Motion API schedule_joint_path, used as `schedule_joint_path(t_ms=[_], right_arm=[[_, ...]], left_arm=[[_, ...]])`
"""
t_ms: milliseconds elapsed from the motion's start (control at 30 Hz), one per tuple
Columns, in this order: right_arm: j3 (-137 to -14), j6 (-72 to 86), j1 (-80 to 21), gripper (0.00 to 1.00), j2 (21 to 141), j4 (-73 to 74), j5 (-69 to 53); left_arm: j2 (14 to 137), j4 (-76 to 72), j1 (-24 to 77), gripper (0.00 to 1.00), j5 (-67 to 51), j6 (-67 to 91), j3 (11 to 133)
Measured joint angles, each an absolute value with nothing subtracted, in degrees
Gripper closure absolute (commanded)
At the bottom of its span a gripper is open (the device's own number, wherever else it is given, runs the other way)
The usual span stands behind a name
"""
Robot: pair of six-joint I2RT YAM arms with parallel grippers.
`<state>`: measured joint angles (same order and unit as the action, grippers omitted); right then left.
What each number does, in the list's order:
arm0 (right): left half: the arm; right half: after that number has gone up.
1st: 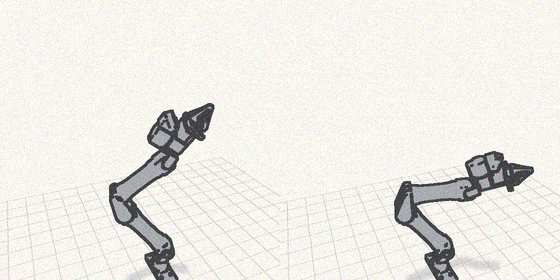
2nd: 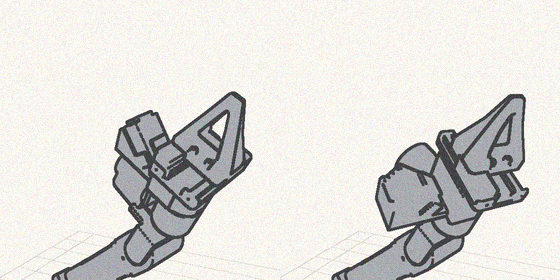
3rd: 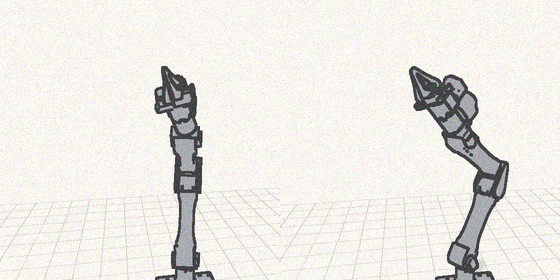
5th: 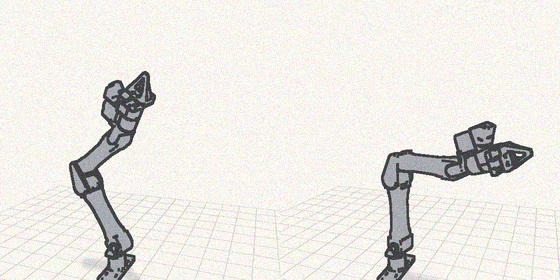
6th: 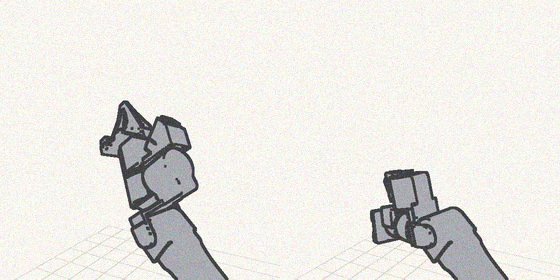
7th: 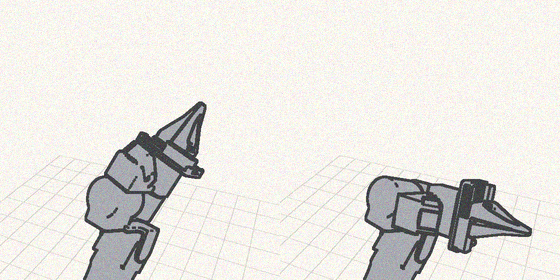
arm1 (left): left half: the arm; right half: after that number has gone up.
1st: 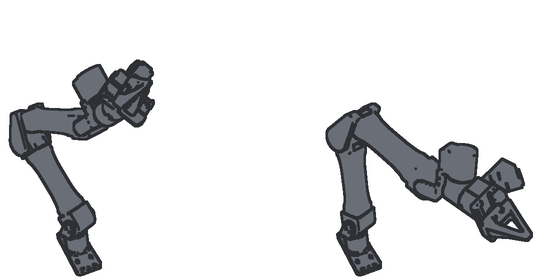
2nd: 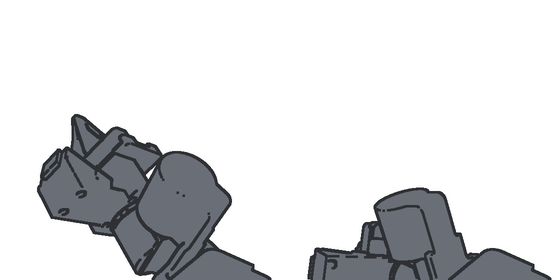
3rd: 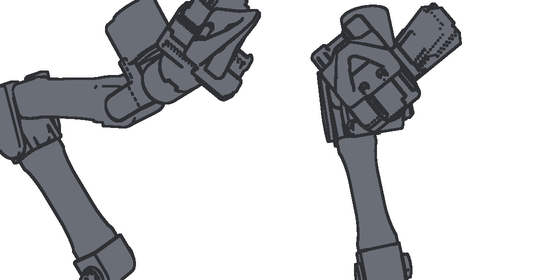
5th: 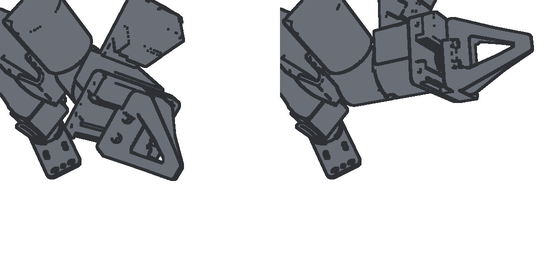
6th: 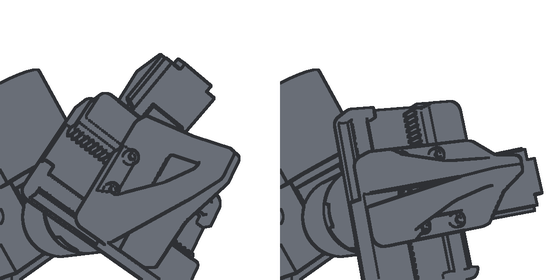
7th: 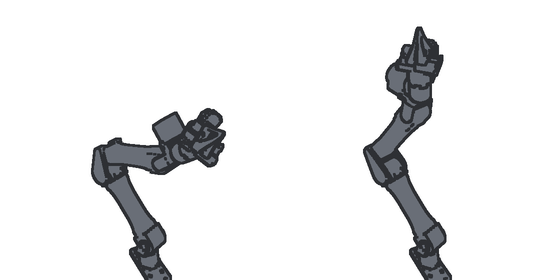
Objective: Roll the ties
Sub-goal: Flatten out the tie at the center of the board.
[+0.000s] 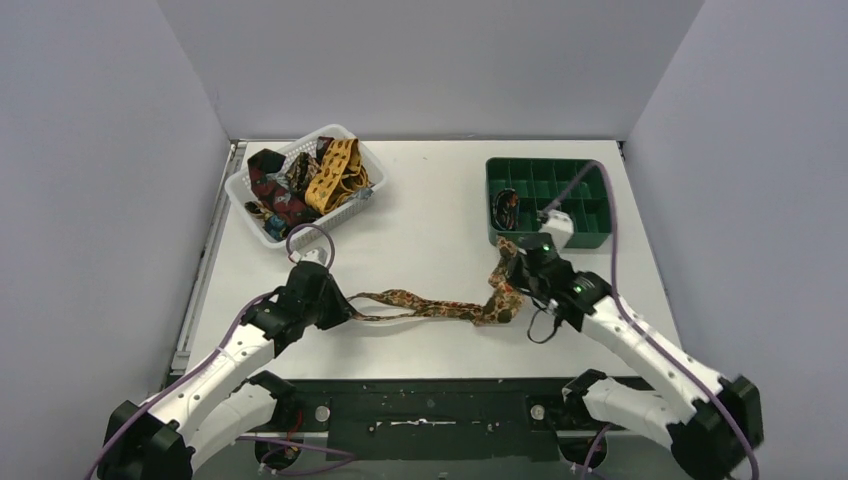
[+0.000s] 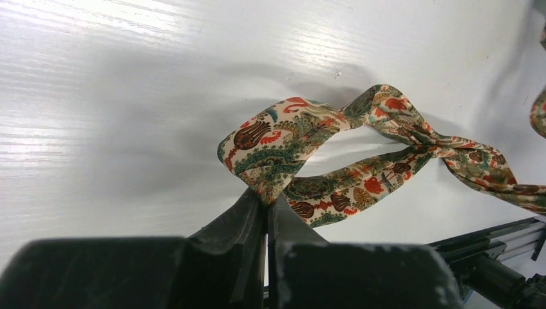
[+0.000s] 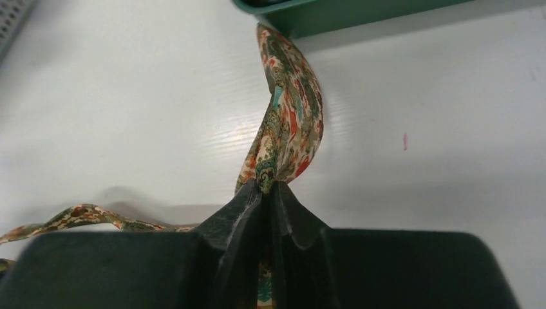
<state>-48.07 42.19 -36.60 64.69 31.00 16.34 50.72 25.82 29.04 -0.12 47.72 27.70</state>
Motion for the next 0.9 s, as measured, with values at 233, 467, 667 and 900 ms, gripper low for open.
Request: schedule_joint_path(t_ms=[233,467,667,900], right_arm=[[-32.8,50.1,-24.7,0.21,50.5,28.8,12.4],[-38.3,51.3,-21.3,0.09,59.9,38.6,12.4],[-49.4,44.1,-23.5,0.09,73.6,42.3,12.2],[-54.3,39.6,-32.4,0.21,88.8,46.5,16.2]], left_arm=[[51.5,25.8,28.0,1.00,-0.3,48.6,27.8],[51.6,25.8,28.0,1.00,-0.3,48.9,27.8],[52.1,26.1,27.6,0.88,-0.3,48.4,27.8],[52.2,27.6,27.1,0.64,-0.4,47.4,27.8]])
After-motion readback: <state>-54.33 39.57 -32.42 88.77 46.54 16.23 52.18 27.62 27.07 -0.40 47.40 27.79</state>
